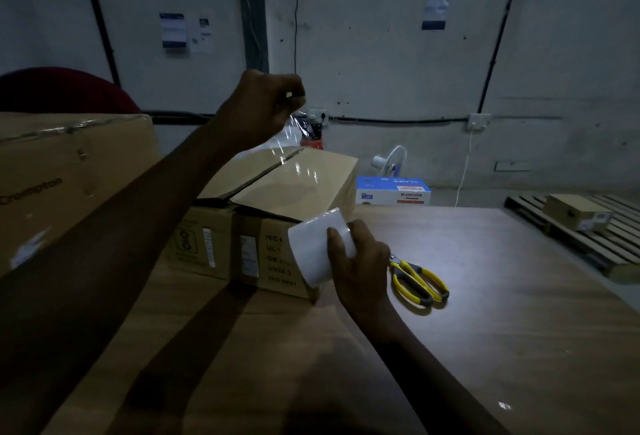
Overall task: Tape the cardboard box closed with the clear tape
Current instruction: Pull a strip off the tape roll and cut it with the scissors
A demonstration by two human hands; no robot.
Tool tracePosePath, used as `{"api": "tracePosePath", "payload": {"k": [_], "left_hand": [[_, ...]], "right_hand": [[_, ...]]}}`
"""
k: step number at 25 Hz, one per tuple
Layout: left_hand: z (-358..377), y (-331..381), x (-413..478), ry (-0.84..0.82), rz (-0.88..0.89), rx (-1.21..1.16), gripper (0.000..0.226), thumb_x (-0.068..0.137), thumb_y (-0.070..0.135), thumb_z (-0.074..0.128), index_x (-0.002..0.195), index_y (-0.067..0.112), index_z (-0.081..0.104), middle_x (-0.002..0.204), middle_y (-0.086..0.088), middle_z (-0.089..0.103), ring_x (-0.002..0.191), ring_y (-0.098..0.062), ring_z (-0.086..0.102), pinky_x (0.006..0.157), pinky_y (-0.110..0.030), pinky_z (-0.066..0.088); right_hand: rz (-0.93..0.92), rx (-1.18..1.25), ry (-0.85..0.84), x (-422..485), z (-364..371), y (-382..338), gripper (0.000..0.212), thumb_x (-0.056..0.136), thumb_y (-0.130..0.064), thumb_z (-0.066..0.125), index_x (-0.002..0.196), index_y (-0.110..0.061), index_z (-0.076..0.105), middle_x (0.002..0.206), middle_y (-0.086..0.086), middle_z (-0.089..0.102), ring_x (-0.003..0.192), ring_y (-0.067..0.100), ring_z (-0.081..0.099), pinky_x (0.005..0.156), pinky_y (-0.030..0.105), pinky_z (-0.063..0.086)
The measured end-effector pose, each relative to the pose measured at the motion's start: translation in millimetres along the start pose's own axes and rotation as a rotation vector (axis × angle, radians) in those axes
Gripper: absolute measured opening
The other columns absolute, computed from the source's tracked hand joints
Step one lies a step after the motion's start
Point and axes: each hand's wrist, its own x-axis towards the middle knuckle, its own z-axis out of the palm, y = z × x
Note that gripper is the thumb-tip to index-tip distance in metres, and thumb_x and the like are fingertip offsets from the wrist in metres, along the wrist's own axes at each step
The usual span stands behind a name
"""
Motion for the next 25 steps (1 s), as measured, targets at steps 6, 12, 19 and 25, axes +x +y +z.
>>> {"api": "tracePosePath", "payload": {"k": [6,12,19,25], "left_hand": [[4.3,0.3,-6.7,-0.036,0.057,0.050,0.012,0.089,0.000,0.063,0.100,-0.002,0.067,0.088,-0.020,0.071,0.071,-0.015,0.061,0.070,-0.029,0.048],[9.7,1.5,-12.9,-0.036,0.090,0.056,0.012,0.086,-0.001,0.065,0.098,-0.002,0.068,0.087,-0.019,0.071,0.074,-0.019,0.064,0.071,-0.032,0.051],[-13.5,20.6,-13.2,-0.001,0.285,0.044,0.012,0.084,-0.002,0.067,0.096,-0.004,0.067,0.083,-0.022,0.070,0.072,-0.029,0.069,0.066,-0.040,0.057],[-26.3,17.8,-29.5,-0.066,0.348,0.112,0.016,0.079,-0.001,0.074,0.094,-0.003,0.068,0.079,-0.020,0.070,0.065,-0.029,0.069,0.059,-0.040,0.056]], "right_hand": [[0.120,-0.082,0.087,8.2,3.8,-7.3,0.029,0.093,-0.048,0.045,0.081,-0.022,0.054,0.070,0.006,0.065,0.060,0.010,0.063,0.046,0.030,0.051],[0.337,-0.166,-0.048,-21.4,-7.8,10.2,0.050,0.089,-0.063,0.032,0.072,-0.021,0.054,0.062,-0.008,0.054,0.058,0.003,0.055,0.050,0.019,0.039],[0.379,-0.087,-0.222,-1.8,-39.4,23.8,0.030,0.101,-0.020,0.042,0.077,-0.016,0.061,0.067,0.001,0.063,0.061,0.004,0.062,0.057,0.022,0.050],[0.629,-1.029,-0.660,23.5,-88.0,71.7,0.036,0.091,-0.038,0.058,0.113,-0.010,0.053,0.120,0.016,0.050,0.111,0.037,0.050,0.087,0.041,0.045]]}}
